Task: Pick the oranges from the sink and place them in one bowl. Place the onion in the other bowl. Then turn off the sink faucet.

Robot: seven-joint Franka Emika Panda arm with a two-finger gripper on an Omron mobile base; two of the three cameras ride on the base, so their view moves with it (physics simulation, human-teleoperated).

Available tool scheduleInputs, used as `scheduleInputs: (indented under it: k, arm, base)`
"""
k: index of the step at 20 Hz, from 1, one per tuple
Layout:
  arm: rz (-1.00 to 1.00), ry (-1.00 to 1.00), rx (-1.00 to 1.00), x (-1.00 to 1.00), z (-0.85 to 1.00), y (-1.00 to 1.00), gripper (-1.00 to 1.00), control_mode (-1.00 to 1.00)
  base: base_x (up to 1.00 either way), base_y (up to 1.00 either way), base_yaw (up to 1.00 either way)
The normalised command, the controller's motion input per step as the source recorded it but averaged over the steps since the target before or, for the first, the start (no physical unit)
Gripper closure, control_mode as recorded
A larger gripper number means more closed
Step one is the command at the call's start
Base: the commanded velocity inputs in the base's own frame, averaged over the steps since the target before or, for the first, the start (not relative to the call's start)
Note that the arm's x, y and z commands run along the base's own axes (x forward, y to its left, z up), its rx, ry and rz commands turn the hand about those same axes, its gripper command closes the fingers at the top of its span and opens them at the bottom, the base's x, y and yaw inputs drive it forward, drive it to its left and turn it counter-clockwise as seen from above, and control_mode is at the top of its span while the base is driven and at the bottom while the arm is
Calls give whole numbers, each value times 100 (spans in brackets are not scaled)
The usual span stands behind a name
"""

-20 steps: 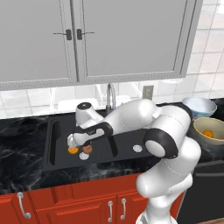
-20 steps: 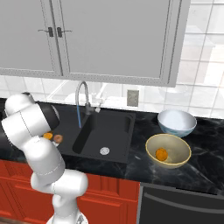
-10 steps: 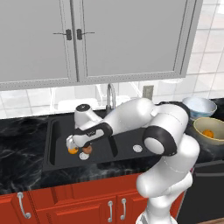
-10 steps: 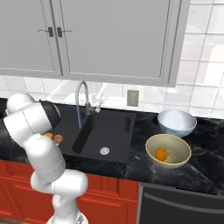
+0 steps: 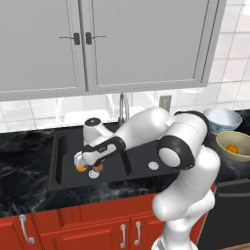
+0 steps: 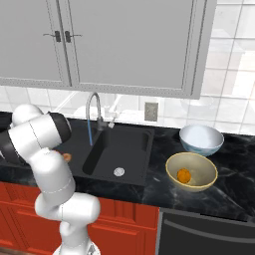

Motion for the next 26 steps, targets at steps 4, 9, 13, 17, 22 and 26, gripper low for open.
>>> scheduleInputs:
  k: [4,9,13,17,22,26]
  arm:
    - [0,-1,0,14,-13,3,-100,-100]
    - [0,0,0,13,-12,5,-100,-100]
    - [0,0,0,9,-11,9,-100,-100]
    - [0,-1,0,8,-12,9,-100,-100]
    - [0,0,0,3,-6,6,-100,-100]
    - [0,0,0,0,0,0,-100,-100]
  base:
    - [0,0,0]
    - [0,0,0]
    - [0,0,0]
    - [0,0,0]
    - [0,0,0]
    - [0,0,0]
